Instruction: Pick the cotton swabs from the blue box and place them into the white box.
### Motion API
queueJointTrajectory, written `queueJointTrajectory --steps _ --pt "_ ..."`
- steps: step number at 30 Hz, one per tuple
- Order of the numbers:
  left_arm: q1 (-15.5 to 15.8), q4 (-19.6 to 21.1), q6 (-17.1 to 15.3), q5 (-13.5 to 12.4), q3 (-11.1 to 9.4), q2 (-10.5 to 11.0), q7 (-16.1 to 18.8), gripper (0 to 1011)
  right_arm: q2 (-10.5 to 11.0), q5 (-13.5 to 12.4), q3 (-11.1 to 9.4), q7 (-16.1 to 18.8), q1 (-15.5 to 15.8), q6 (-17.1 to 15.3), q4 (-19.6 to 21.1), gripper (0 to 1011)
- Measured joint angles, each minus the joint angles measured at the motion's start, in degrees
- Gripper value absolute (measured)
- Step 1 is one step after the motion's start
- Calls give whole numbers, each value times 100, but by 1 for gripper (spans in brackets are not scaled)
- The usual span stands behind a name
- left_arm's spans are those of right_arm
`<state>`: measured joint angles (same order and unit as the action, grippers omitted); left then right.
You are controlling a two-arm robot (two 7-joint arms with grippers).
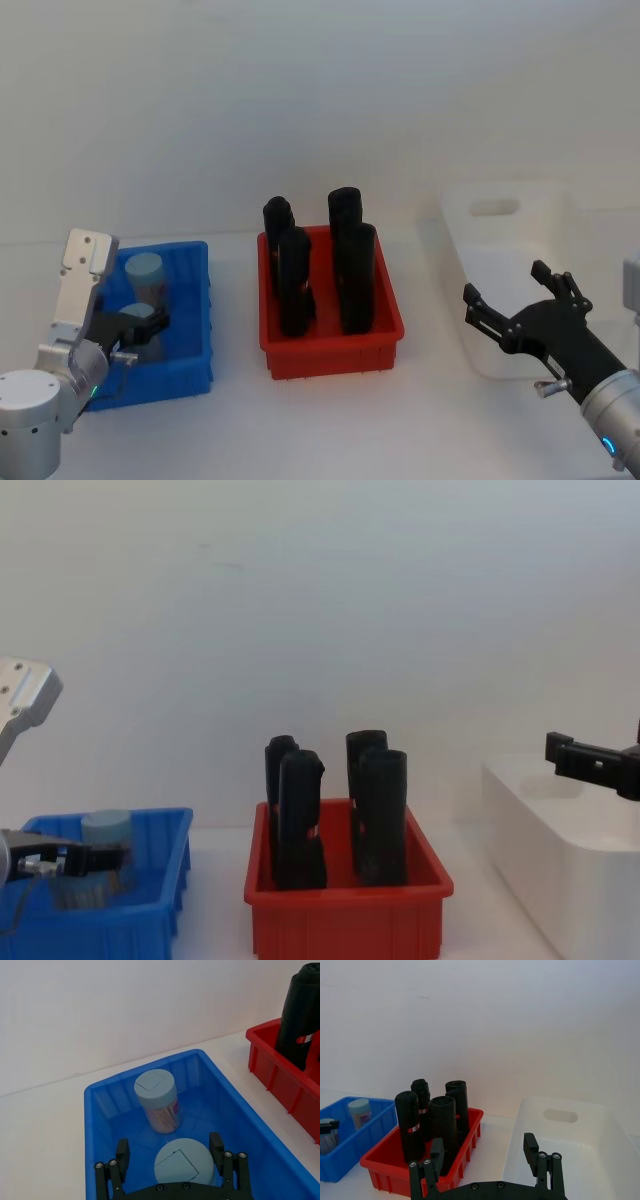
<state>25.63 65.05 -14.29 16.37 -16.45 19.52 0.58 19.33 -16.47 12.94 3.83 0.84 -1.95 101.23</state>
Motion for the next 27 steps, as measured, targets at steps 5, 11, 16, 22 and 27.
queueJointTrajectory --steps 5,11,16,22,27 --pt "38 -143 2 110 41 -15 -51 1004 0 0 0 0 0 0 0 1001" --pt "72 -281 29 279 87 -33 -165 905 0 0 0 0 0 0 0 1001" --pt "90 -373 77 420 118 -45 -286 784 0 0 0 0 0 0 0 1001" --pt "105 -458 154 539 148 -58 -408 670 0 0 0 0 0 0 0 1001" --pt "97 -450 201 563 160 -58 -462 670 0 0 0 0 0 0 0 1001"
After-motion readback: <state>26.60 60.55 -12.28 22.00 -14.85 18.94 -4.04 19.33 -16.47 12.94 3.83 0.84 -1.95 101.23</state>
